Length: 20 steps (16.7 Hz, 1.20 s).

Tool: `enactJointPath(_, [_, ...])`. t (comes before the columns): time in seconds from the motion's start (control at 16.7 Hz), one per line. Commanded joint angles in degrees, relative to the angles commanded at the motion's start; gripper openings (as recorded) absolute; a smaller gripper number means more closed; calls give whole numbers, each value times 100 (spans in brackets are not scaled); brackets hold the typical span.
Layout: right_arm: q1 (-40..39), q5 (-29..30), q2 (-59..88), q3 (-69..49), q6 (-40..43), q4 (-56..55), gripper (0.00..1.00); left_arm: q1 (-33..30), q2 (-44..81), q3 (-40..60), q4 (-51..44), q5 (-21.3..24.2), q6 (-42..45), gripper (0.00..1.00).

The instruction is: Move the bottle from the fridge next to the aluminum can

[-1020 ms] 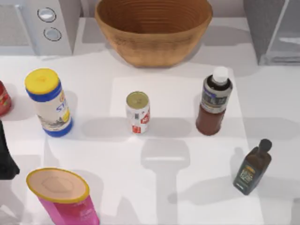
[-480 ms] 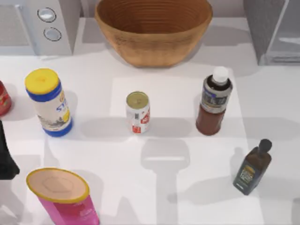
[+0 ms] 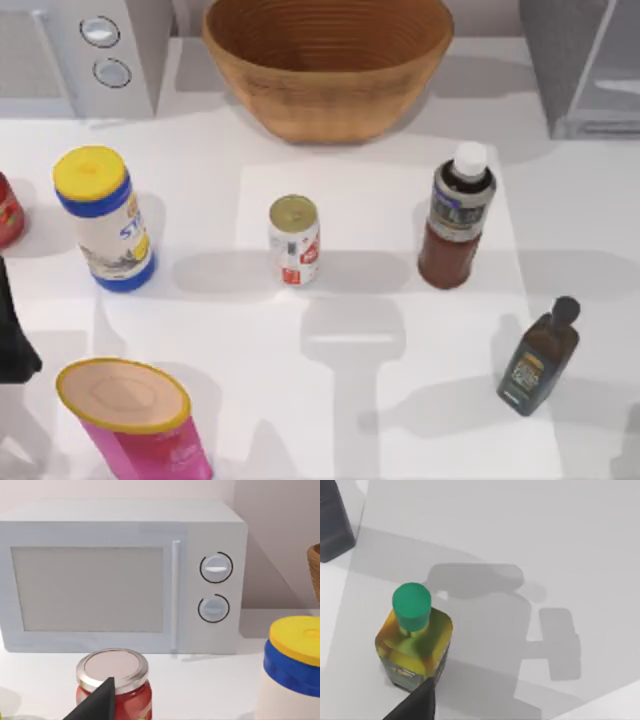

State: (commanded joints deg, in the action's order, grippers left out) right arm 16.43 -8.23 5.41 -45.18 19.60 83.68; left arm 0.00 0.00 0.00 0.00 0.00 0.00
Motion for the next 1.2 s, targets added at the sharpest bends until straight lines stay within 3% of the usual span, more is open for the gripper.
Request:
enactJointPath(0.84, [6438, -3322, 7306, -2311, 7188, 156, 100, 0, 0, 0, 0, 0, 0, 100])
enactJointPath(1.2, [8358, -4381, 9476, -3002, 9372, 165, 100, 0, 0, 0, 0, 0, 0, 100])
